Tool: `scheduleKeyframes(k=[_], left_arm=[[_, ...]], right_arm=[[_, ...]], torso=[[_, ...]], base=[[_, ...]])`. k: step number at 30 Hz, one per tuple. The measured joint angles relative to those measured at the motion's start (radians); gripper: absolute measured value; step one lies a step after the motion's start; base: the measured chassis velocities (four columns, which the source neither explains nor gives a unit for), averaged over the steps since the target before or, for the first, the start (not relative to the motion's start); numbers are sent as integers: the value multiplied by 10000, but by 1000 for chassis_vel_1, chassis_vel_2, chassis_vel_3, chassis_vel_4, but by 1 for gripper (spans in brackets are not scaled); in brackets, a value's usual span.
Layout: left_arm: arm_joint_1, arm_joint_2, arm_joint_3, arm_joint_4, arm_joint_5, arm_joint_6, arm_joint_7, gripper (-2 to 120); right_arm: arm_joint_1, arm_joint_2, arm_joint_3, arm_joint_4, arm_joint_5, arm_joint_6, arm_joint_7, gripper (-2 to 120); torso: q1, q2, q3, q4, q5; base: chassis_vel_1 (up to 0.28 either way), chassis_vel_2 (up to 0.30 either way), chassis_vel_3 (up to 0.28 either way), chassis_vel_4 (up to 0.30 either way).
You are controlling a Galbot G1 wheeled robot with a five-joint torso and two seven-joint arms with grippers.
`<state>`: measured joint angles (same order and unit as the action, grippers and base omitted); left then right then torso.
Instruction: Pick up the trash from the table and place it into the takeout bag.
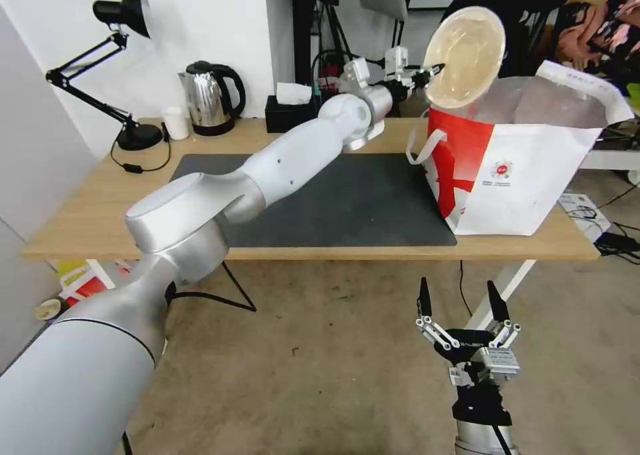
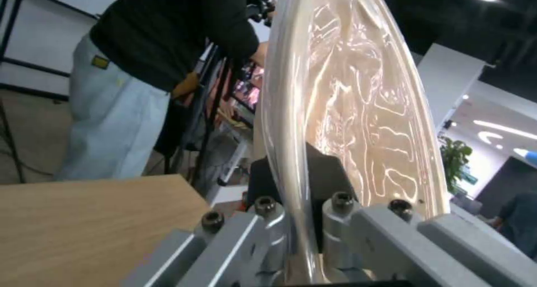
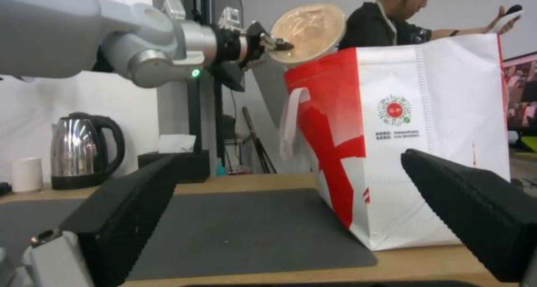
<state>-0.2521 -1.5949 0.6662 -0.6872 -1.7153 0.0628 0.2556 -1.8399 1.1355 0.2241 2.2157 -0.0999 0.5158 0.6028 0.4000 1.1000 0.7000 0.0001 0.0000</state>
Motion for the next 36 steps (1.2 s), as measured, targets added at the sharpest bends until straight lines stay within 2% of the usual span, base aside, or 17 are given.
scheduleKeyframes(k=[20, 26, 36], left_arm=[[242, 5, -77, 361, 279, 352, 248, 1], [223, 4, -84, 452, 441, 1223, 601, 1], [131, 5, -1, 626, 861, 1848, 983, 1]], right_arm=[[0, 0, 0, 0, 0, 0, 0, 100], [0, 0, 0, 0, 0, 0, 1, 100], [0, 0, 0, 0, 0, 0, 0, 100]], torso=[[0, 0, 0, -2, 0], [0, 0, 0, -2, 0], [0, 0, 0, -1, 0]], base=[[0, 0, 0, 0], [0, 0, 0, 0], [0, 0, 0, 0]])
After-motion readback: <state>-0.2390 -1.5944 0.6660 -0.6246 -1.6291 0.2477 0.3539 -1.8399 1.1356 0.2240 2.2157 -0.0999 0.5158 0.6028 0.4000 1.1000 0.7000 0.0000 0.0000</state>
